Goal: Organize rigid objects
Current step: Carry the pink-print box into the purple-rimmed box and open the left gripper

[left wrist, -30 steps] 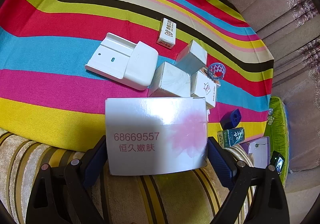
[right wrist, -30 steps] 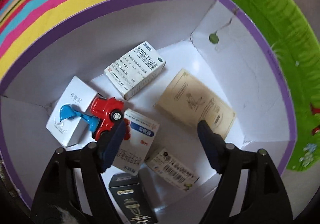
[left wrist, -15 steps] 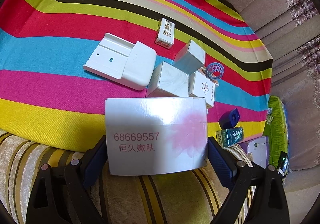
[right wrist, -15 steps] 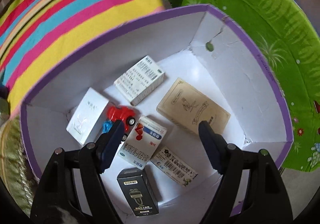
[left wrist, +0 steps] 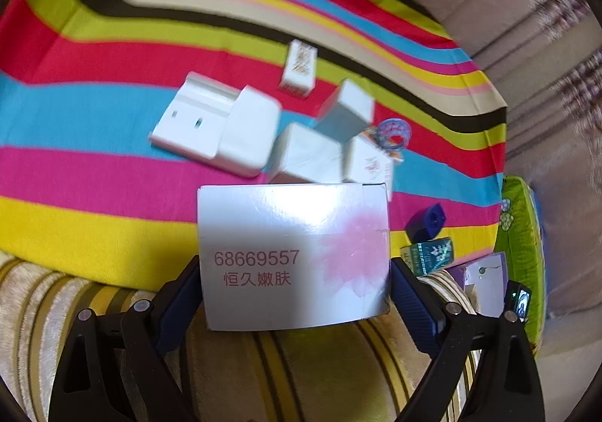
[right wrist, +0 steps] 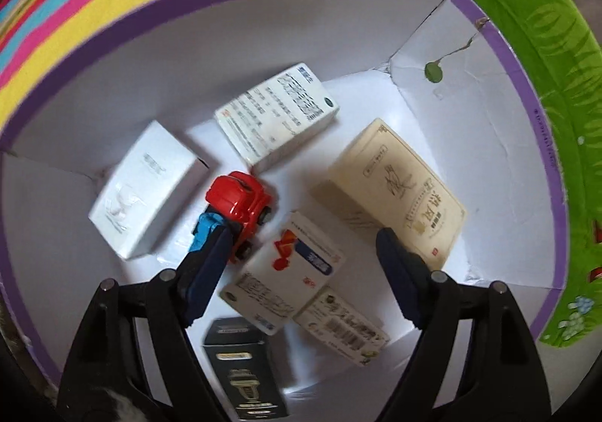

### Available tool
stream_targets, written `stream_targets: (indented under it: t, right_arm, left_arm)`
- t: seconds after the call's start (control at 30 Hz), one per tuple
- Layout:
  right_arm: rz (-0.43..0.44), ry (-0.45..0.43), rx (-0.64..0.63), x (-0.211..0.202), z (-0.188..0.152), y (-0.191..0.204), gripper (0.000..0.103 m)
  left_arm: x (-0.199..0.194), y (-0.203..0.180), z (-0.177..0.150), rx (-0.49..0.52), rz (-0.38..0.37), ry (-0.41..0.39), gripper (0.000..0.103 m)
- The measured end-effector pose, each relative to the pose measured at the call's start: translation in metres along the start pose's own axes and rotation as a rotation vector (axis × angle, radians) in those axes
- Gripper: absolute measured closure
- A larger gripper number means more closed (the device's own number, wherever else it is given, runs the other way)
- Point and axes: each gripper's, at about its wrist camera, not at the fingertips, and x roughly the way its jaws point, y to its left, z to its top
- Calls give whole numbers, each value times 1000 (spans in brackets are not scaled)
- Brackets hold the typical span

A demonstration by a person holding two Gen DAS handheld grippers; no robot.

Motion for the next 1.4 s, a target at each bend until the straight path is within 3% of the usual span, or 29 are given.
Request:
stream_targets:
  t: [0.2, 0.53, 0.6, 0.8, 1.0, 1.1, 1.27, 1.4]
  right_arm:
    - [84, -60, 107, -23, -5, -27, 22]
    - [196, -200, 239, -70, -28, -70, 22]
    - [210, -215, 253, -51, -39, -68, 22]
    - [253, -257, 298, -40, -34, -92, 21]
    - [255, -272, 347, -46, -45, -110, 21]
    - [267, -269, 359, -48, -47, -115, 21]
    - [278, -266, 354, -49, -48, -116, 21]
    - [279, -267, 331, -51, -45, -106, 21]
  left_arm:
    - [-19, -43, -5, 161, -20, -68, 9]
    - [-9, -184, -60, 586, -186, 13, 9]
    - [-1, -208, -73, 645, -207, 48, 9]
    - [19, -268, -107, 817, -222, 111, 9]
    - [34, -305, -139, 991, -175, 139, 8]
    - [43, -312, -148, 1027, -166, 159, 0]
    - [44, -307, -143, 990, -159, 162, 0]
    - [20, -291, -128, 925, -237, 56, 0]
